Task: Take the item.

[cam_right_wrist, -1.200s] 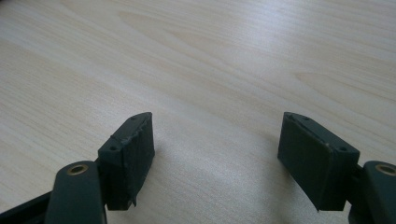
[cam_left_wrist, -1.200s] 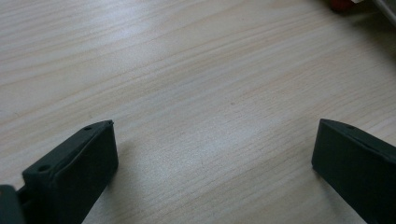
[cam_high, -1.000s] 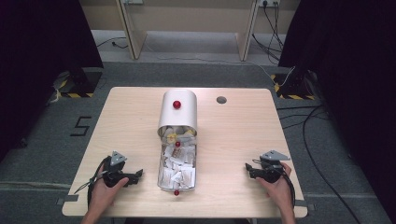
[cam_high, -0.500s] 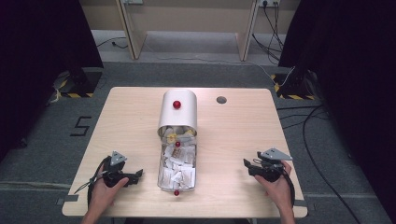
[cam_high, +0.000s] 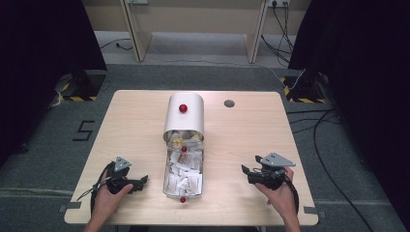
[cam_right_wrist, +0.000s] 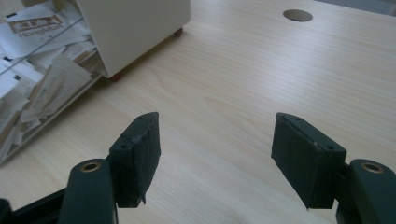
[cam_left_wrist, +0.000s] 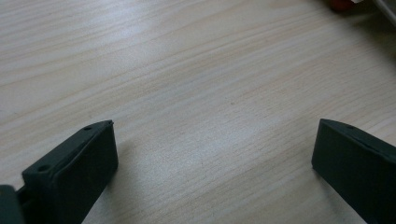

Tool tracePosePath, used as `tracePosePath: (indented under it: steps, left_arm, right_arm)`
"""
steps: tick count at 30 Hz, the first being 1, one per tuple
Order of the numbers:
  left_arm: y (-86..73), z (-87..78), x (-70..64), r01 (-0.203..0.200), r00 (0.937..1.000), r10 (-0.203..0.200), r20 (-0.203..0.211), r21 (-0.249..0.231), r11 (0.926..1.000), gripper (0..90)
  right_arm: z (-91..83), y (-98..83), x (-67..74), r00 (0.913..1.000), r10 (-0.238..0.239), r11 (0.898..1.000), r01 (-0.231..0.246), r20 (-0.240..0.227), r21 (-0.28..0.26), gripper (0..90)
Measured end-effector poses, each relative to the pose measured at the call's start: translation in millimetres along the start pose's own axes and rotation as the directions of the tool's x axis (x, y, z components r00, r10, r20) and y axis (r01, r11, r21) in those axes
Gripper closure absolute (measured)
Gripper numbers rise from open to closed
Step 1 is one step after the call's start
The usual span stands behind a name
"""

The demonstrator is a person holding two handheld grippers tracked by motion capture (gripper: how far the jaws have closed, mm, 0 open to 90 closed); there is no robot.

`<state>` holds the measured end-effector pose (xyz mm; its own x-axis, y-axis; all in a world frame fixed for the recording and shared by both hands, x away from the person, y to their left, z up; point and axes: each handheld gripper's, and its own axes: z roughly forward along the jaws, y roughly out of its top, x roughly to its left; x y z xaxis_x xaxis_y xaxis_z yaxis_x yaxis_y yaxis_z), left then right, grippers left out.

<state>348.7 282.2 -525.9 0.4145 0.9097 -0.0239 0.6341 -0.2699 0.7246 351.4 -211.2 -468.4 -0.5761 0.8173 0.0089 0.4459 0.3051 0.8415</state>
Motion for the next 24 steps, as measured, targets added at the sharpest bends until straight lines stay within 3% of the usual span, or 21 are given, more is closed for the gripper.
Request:
tracePosePath:
  steps: [9, 24]
  left_arm:
    - [0.0, 0.0, 0.0, 0.0, 1.0, 0.0, 0.0, 0.0, 1.0, 0.0]
    - [0.0, 0.0, 0.0, 0.0, 1.0, 0.0, 0.0, 0.0, 1.0, 0.0]
  right_arm:
    - [-1.1, 8.1, 14.6, 0.9987, -0.028, 0.999, 0.028, -0.042, -0.016, 33.7]
    - [-3.2, 20.8, 42.6, 0.9885, -0.092, 0.995, 0.088, -0.12, -0.036, 33.9]
